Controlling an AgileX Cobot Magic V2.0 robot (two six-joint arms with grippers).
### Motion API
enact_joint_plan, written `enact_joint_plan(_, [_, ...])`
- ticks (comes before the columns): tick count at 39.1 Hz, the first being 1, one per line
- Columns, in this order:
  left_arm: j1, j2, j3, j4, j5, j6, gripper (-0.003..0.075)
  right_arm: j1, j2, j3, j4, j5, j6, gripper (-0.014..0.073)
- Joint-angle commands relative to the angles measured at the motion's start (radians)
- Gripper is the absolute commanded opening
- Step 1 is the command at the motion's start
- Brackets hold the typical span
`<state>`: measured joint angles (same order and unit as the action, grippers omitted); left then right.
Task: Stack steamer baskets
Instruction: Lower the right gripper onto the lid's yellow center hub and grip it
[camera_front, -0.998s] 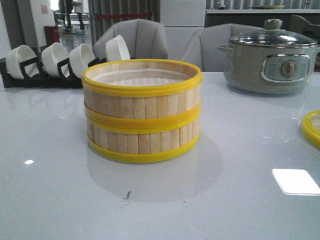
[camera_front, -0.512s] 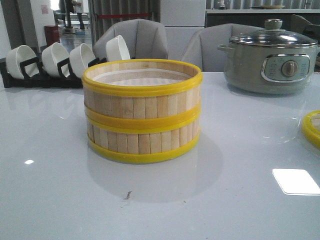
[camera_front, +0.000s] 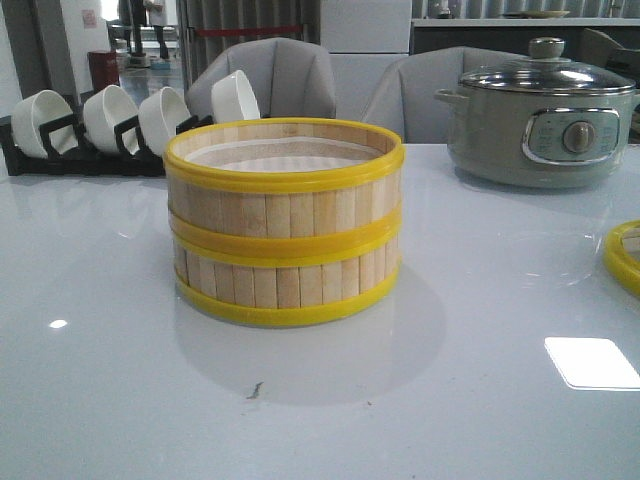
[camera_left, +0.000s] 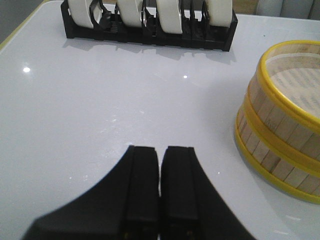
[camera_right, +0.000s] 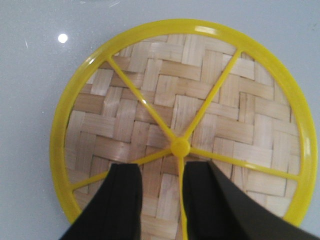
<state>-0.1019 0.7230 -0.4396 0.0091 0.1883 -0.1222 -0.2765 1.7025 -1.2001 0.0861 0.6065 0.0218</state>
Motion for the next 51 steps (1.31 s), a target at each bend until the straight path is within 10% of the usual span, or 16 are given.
enact_joint_plan(1, [-0.007,-0.003,-0.028,-0.009,-0.086,-0.008,0.0088,-0.006,-0.002,-0.058,-0.009,-0.029,-0.008,0.0330])
enact_joint_plan(51, [-0.007,-0.003,-0.028,-0.009,-0.086,-0.008,0.0088,-0.036,0.091,-0.072,0.001,-0.079,-0.007,0.0330])
